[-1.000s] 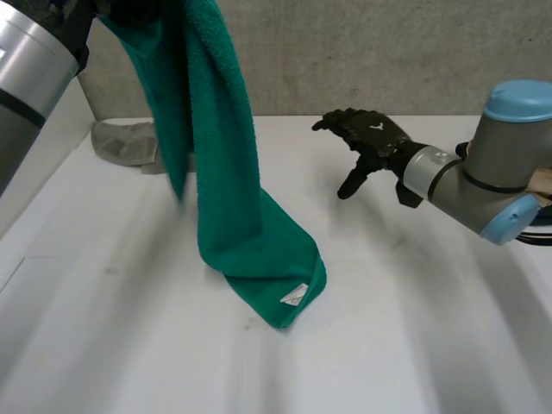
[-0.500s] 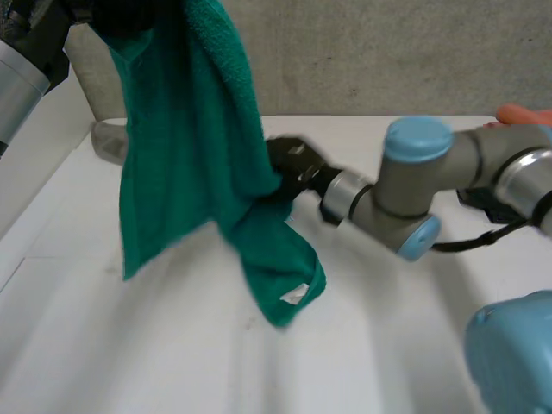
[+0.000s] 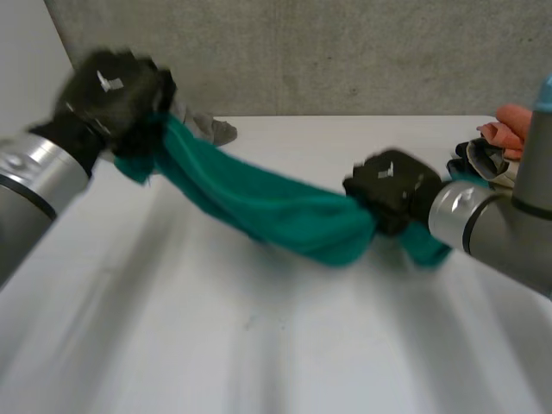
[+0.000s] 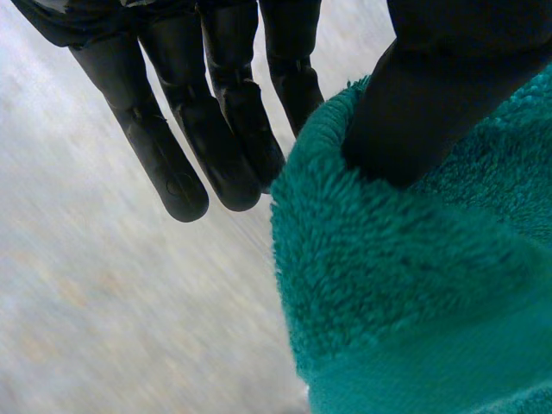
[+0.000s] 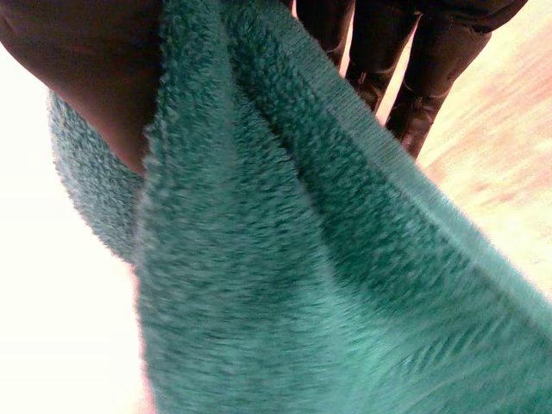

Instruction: Fold the laundry.

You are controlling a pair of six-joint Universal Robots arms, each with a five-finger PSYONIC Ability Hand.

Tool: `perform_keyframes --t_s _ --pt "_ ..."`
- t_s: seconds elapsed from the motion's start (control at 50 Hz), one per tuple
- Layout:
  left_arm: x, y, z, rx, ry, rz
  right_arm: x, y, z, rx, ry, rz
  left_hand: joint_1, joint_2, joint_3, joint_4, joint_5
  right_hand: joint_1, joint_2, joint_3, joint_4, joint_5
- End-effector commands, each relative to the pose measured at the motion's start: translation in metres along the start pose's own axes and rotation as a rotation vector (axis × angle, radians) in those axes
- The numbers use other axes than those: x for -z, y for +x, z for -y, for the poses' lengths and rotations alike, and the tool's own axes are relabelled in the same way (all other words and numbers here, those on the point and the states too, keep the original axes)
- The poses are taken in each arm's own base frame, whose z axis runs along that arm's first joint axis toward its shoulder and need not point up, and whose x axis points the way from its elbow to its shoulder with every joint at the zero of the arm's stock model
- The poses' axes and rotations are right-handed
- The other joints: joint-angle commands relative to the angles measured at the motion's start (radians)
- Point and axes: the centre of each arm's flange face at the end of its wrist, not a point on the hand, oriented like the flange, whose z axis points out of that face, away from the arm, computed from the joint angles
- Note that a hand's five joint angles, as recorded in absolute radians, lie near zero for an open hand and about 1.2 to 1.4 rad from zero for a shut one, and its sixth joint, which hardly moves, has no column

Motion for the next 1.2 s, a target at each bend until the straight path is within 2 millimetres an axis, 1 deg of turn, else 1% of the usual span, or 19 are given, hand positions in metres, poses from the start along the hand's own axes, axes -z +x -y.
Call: perform_keyframes --t_s 0.02,0.04,0.06,0.08,0.1,0.12,0.14,0.22,0.3,0.4,0.56,0.66,0.8,0.92,1.0,1.06,1.14,1.16,1.2 --pt "-0.015 0.021 -0.073 0.062 -0.188 -0.065 0.003 -0.020 -0.028 -0.004 -0.150 0.058 0.257 0.198 0.204 0.193 0.269 0.418 0.217 0.210 0.208 0.255" --pt "-0.017 0.026 -0.081 0.068 -0.208 -0.079 0.001 -0.021 -0.032 -0.005 -0.164 0.060 0.257 0.198 0.204 0.193 0.269 0.418 0.217 0.210 0.208 0.255" --pt "-0.017 0.028 -0.084 0.071 -0.217 -0.086 -0.001 -0.021 -0.036 -0.009 -0.179 0.061 0.257 0.198 0.204 0.193 0.269 0.256 0.056 0.048 0.046 0.093" --pt "-0.017 0.029 -0.087 0.074 -0.225 -0.089 -0.002 -0.022 -0.039 -0.012 -0.190 0.061 0.257 0.198 0.204 0.193 0.269 0.011 -0.190 -0.198 -0.200 -0.152" --pt "-0.017 0.031 -0.090 0.078 -0.234 -0.094 -0.003 -0.022 -0.044 -0.024 -0.211 0.057 0.257 0.198 0.204 0.193 0.269 -0.483 -0.684 -0.691 -0.693 -0.646" --pt "-0.016 0.034 -0.093 0.082 -0.243 -0.100 -0.003 -0.021 -0.046 -0.032 -0.219 0.052 0.257 0.198 0.204 0.193 0.269 -0.662 -0.863 -0.871 -0.873 -0.825" --pt "-0.015 0.034 -0.093 0.084 -0.245 -0.103 -0.003 -0.020 -0.046 -0.035 -0.220 0.049 0.257 0.198 0.204 0.193 0.269 -0.748 -0.949 -0.957 -0.959 -0.912" --pt "-0.013 0.037 -0.091 0.085 -0.242 -0.108 -0.002 -0.021 -0.047 -0.070 -0.220 0.048 0.257 0.198 0.204 0.193 0.269 -0.785 -0.985 -0.993 -0.995 -0.948" --pt "-0.012 0.038 -0.089 0.086 -0.242 -0.111 0.003 0.000 -0.043 -0.161 -0.215 -0.020 0.257 0.198 0.204 0.193 0.269 -0.779 -0.979 -0.987 -0.989 -0.942" --pt "-0.005 0.035 -0.077 0.076 -0.220 -0.101 0.022 0.033 -0.035 -0.294 -0.191 -0.128 0.257 0.198 0.204 0.193 0.269 -0.782 -0.982 -0.990 -0.992 -0.945" --pt "0.007 0.037 -0.069 0.073 -0.214 -0.100 0.049 0.054 -0.057 -0.440 -0.370 -0.127 0.257 0.198 0.204 0.193 0.269 -0.732 -0.932 -0.940 -0.942 -0.895" --pt "0.007 0.036 -0.069 0.072 -0.216 -0.099 0.057 0.058 -0.070 -0.453 -0.426 -0.126 0.257 0.198 0.204 0.193 0.269 -0.673 -0.874 -0.881 -0.883 -0.836" --pt "0.007 0.035 -0.072 0.073 -0.223 -0.093 0.061 0.040 -0.091 -0.399 -0.490 -0.085 0.257 0.198 0.204 0.193 0.269 -0.567 -0.768 -0.776 -0.778 -0.730" --pt "0.007 0.035 -0.075 0.077 -0.233 -0.095 0.051 0.037 -0.103 -0.350 -0.438 -0.123 0.257 0.198 0.204 0.193 0.269 -0.321 -0.522 -0.529 -0.531 -0.484" --pt "0.006 0.036 -0.080 0.080 -0.244 -0.098 0.039 0.042 -0.107 -0.328 -0.406 -0.146 0.257 0.198 0.204 0.193 0.269 0.001 -0.199 -0.207 -0.209 -0.162" --pt "0.001 0.037 -0.090 0.087 -0.262 -0.104 0.025 0.047 -0.108 -0.307 -0.387 -0.147 0.257 0.198 0.204 0.193 0.269 0.417 0.216 0.209 0.207 0.254" --pt "-0.012 0.033 -0.099 0.074 -0.257 -0.100 0.004 0.056 -0.098 -0.250 -0.326 -0.159 0.257 0.198 0.204 0.193 0.269 0.418 0.217 0.210 0.208 0.255" --pt "-0.022 0.028 -0.103 0.051 -0.248 -0.093 -0.001 0.060 -0.095 -0.235 -0.309 -0.175 0.257 0.198 0.204 0.193 0.269 0.418 0.217 0.210 0.208 0.255" --pt "-0.034 0.022 -0.105 0.018 -0.232 -0.083 -0.012 0.083 -0.083 -0.176 -0.245 -0.262 0.257 0.198 0.204 0.193 0.269 0.418 0.217 0.210 0.208 0.255"
